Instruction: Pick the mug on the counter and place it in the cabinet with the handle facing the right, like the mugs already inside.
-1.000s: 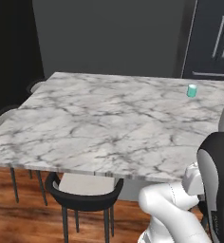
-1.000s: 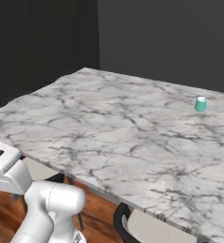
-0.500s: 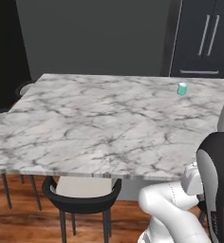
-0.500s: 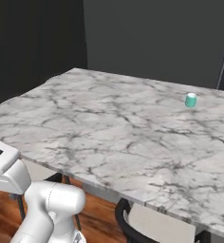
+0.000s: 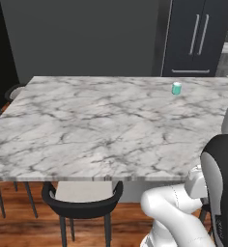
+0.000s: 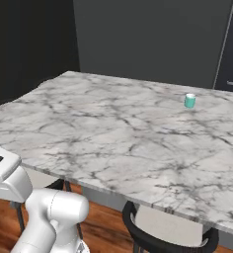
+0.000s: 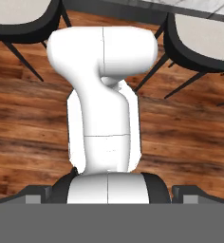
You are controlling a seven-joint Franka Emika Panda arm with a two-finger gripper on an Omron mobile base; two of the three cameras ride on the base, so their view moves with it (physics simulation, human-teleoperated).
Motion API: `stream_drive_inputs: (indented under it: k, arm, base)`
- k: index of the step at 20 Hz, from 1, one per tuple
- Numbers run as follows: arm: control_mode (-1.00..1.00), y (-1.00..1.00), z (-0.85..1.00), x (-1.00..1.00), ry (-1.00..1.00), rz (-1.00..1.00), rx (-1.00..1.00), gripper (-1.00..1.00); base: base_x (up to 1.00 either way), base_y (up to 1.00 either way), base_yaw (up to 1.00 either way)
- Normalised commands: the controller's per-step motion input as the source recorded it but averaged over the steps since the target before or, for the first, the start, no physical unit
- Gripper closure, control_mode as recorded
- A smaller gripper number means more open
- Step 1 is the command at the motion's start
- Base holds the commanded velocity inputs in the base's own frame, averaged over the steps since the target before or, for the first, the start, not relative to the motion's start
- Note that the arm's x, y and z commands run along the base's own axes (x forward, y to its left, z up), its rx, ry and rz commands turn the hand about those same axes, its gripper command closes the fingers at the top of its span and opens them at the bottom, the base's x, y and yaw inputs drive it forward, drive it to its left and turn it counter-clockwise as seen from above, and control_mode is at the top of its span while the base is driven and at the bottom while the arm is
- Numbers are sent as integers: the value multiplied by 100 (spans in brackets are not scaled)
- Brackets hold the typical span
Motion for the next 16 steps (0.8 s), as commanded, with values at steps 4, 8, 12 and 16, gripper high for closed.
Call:
stream_drive_inputs:
  k: [4,8,12,16]
  arm:
    - [100,0,0,0,0,0,0,-100]
    - [100,0,0,0,0,0,0,-100]
    - [100,0,0,0,0,0,0,-100]
    - [100,0,0,0,0,0,0,-100]
  base:
    - [-14,68,-11]
    - [-48,69,-4]
    - [-4,54,-5]
    - [6,44,-9]
